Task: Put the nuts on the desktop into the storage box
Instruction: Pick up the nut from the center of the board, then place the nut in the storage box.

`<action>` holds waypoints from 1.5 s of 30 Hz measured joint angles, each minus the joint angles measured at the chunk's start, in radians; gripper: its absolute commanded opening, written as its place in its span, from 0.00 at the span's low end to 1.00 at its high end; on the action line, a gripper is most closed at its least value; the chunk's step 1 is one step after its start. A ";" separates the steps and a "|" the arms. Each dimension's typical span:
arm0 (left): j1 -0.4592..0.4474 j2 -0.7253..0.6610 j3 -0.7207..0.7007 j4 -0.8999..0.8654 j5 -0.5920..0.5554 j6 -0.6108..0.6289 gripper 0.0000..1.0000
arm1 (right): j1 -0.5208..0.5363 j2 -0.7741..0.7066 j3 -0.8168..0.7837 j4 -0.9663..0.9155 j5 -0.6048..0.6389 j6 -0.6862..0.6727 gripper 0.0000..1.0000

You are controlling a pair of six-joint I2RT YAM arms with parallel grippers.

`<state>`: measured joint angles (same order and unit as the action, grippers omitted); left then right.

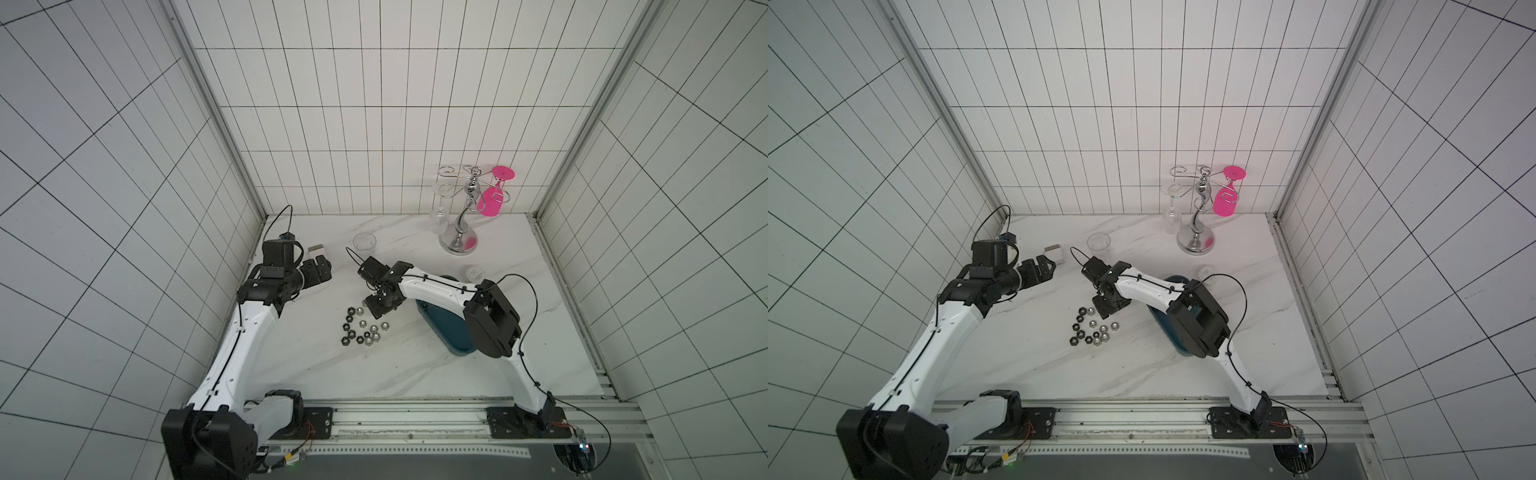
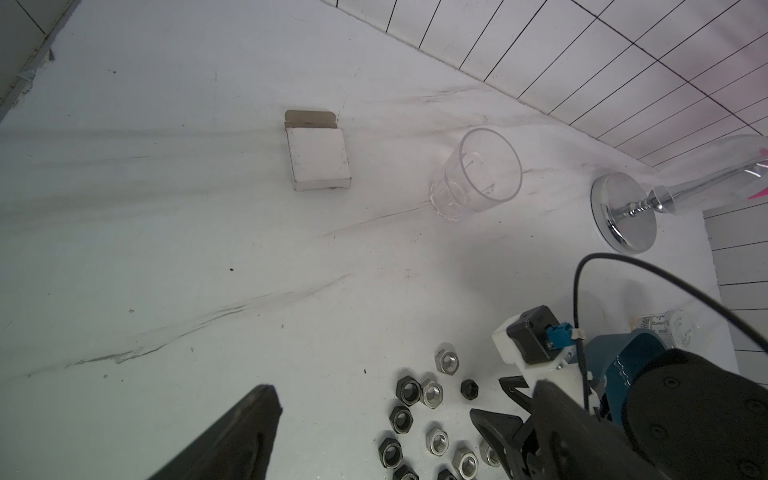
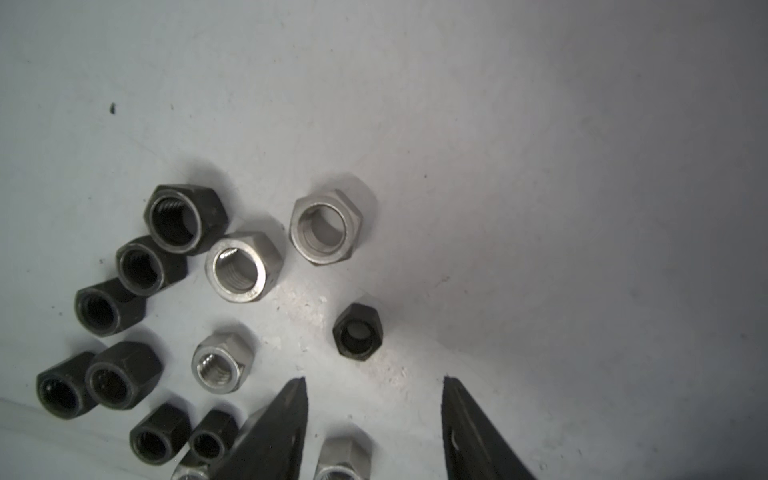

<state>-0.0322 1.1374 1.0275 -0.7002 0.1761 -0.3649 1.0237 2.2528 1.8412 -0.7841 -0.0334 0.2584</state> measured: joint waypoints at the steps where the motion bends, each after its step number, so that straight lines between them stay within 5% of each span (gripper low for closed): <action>1: 0.001 0.000 0.000 0.000 0.000 0.000 0.98 | 0.003 0.012 0.013 -0.005 0.000 -0.002 0.55; 9: 0.002 0.000 0.000 0.000 -0.002 0.008 0.98 | 0.011 0.078 0.084 -0.026 0.008 -0.012 0.48; 15: 0.009 0.000 0.000 0.000 -0.004 0.018 0.98 | 0.011 0.100 0.117 -0.039 0.018 -0.019 0.22; 25: 0.014 0.000 0.000 0.000 -0.001 0.021 0.98 | 0.011 0.034 0.074 -0.056 0.054 -0.018 0.18; 31: 0.013 0.000 0.000 0.000 0.024 0.013 0.98 | -0.024 -0.256 -0.068 -0.046 0.082 0.003 0.19; 36: -0.002 0.000 0.000 0.001 0.030 0.001 0.98 | -0.175 -0.548 -0.280 -0.021 0.091 0.024 0.19; 45: -0.028 0.000 0.000 0.009 0.029 -0.026 0.98 | -0.410 -0.623 -0.642 -0.017 0.084 0.022 0.19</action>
<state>-0.0601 1.1370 1.0275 -0.6914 0.2054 -0.3904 0.6140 1.6302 1.1995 -0.8009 0.0505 0.2806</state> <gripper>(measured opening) 0.983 0.200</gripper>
